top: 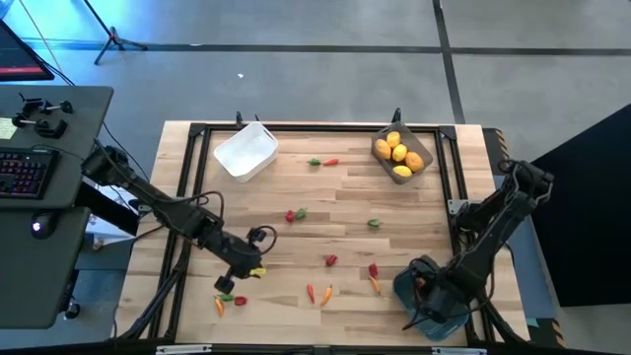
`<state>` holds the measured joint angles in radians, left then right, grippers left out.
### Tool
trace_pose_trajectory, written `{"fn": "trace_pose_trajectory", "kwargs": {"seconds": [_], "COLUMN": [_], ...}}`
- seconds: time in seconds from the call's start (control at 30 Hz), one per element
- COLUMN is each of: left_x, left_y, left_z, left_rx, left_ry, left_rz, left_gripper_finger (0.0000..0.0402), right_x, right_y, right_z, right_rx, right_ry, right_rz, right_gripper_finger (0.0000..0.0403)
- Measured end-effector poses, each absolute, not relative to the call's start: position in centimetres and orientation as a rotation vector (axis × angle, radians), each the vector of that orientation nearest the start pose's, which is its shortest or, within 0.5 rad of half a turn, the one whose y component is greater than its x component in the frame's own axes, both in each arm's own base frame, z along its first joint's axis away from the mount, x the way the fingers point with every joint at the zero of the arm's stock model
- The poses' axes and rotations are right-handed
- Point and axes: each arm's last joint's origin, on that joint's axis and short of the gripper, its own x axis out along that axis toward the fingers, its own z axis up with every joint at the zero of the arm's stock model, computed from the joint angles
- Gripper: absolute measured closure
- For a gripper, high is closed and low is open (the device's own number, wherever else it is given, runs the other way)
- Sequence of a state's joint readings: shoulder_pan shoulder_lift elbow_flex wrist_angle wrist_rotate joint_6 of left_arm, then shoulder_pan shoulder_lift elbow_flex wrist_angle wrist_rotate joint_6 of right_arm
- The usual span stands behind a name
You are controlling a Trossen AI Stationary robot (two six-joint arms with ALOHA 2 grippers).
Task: Sort produce into baskets
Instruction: Put the orange chili pepper into the blue bin, then put the yellow chili pepper into the blue bin
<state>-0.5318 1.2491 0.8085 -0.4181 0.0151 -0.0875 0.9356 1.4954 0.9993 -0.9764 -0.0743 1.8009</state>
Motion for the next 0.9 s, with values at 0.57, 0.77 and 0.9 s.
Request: {"fn": "trace_pose_trajectory", "kwargs": {"seconds": [0.57,0.77,0.9], "left_x": [21.6,21.7,21.7], "left_y": [-12.2,-11.8,-11.3], "left_z": [21.0,19.9,19.5], "left_rx": [0.103,0.075,0.063], "left_ry": [0.740,0.657,0.665], "left_rz": [-0.499,-0.494,-0.488], "left_gripper_finger": [0.0401,0.0401,0.0402], "right_x": [18.3,22.2,25.4], "right_y": [19.9,19.5,19.2], "right_z": [26.0,24.6,22.5], "right_rx": [0.822,0.841,0.846], "right_ry": [1.345,1.264,1.264], "right_rz": [-0.564,-0.497,-0.451], "right_gripper_finger": [0.0174,0.0190,0.0192]}}
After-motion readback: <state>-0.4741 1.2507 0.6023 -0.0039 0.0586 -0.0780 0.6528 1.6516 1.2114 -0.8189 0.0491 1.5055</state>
